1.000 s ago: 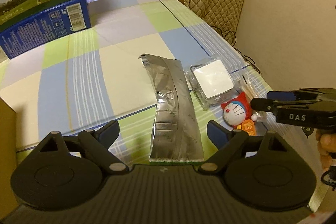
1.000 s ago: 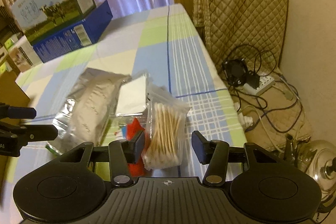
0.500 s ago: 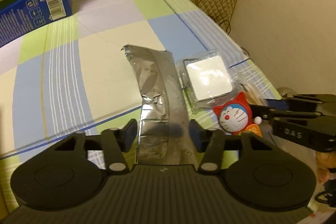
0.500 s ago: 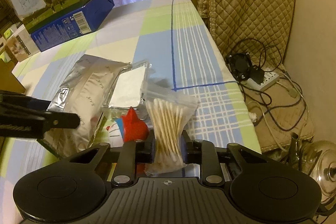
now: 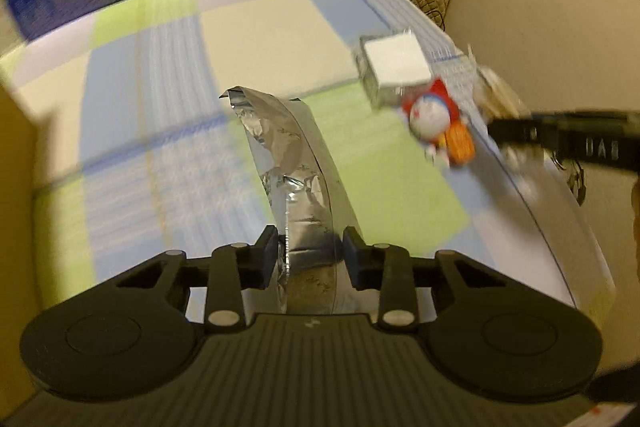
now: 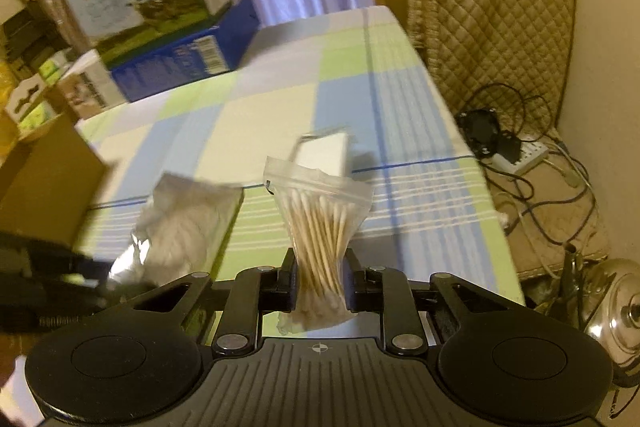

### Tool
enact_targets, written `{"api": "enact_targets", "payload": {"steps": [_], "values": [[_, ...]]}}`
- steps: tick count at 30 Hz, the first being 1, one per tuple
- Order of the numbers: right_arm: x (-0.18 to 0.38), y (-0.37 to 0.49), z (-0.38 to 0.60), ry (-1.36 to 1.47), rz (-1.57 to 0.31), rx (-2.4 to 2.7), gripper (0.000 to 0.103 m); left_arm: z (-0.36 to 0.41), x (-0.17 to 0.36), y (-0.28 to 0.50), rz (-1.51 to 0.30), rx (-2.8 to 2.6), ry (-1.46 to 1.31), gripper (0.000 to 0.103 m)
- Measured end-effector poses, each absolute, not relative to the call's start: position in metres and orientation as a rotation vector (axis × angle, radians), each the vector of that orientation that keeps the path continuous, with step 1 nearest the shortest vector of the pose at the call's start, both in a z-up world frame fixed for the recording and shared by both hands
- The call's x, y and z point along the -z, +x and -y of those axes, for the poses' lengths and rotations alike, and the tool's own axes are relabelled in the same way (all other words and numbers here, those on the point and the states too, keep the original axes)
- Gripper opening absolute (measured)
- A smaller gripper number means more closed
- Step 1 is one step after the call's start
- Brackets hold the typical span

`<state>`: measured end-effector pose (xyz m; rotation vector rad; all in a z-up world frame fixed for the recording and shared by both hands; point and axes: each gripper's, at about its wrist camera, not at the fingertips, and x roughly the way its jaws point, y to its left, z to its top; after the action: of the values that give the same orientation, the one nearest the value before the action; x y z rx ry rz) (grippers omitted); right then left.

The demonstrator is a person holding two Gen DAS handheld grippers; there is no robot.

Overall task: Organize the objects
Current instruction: 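Grasp the cotton swab bag with the right tool while the left tool grasps the silver foil bag, then carry the foil bag with the left tool toward the cardboard box while the right tool carries the swab bag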

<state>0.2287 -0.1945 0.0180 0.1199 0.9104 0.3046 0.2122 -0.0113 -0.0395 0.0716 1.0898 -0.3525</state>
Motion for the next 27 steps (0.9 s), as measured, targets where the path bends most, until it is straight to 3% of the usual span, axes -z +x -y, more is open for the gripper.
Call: {"api": "enact_targets", "payload": {"steps": [2,7,14,27], "values": [[-0.023,0.22,0.185,0.117,-0.915,-0.33,0.018,0.0,0.036,0.19,-1.095,0.348,0.074,0.02],[-0.03,0.207,0.157,0.082,-0.932,-0.38,0.018,-0.019,0.029,0.166,-1.083,0.307,0.041,0.021],[-0.031,0.208,0.133,0.05,-0.935,-0.381,0.018,-0.019,0.023,0.183,-1.063,0.289,-0.055,0.045],[-0.002,0.226,0.138,0.104,-0.958,-0.345,0.018,0.005,0.071,0.239,-1.157,0.315,-0.102,0.048]]}}
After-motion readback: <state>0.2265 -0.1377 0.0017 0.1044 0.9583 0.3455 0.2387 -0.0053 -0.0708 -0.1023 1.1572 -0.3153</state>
